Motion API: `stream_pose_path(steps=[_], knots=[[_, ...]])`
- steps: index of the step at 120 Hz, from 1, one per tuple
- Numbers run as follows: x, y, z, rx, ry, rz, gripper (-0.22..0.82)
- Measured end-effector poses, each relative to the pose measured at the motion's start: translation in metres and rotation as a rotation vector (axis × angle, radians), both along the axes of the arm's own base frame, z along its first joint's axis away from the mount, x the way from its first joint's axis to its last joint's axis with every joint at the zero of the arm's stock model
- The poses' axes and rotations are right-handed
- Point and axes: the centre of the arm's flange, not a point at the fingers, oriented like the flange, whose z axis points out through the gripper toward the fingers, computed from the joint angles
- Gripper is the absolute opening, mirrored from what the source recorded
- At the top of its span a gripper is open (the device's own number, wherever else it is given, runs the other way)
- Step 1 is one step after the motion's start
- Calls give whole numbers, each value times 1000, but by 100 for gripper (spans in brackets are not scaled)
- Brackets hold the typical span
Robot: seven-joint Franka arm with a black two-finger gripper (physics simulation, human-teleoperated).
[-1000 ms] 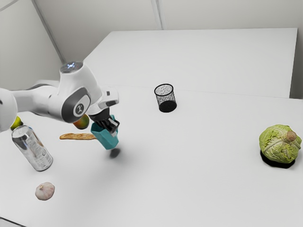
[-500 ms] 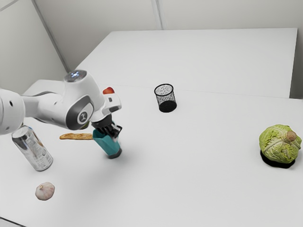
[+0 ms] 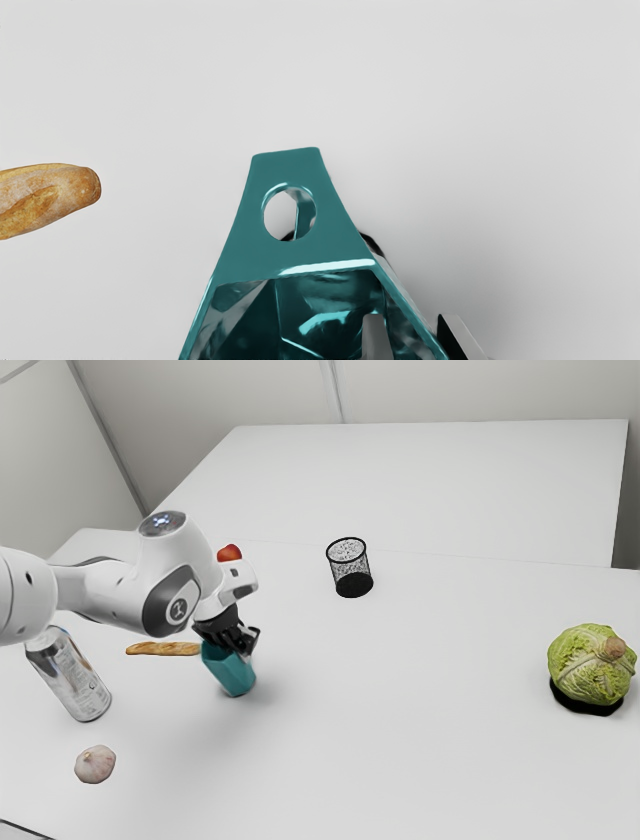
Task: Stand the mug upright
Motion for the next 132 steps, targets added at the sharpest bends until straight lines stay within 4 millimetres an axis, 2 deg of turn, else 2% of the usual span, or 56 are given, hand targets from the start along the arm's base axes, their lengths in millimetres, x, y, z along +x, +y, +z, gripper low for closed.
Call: stream_pose_path(steps=[16, 36, 55, 90, 108, 132], knots=[[-1, -4, 16, -8, -25, 1, 11], [1, -7, 42, -26, -55, 11, 34], [16, -13, 84, -40, -59, 17, 47], [40, -16, 170, -48, 5, 29, 55], [50, -16, 202, -56, 49, 38, 57], [58, -12, 256, -60, 69, 49, 57]])
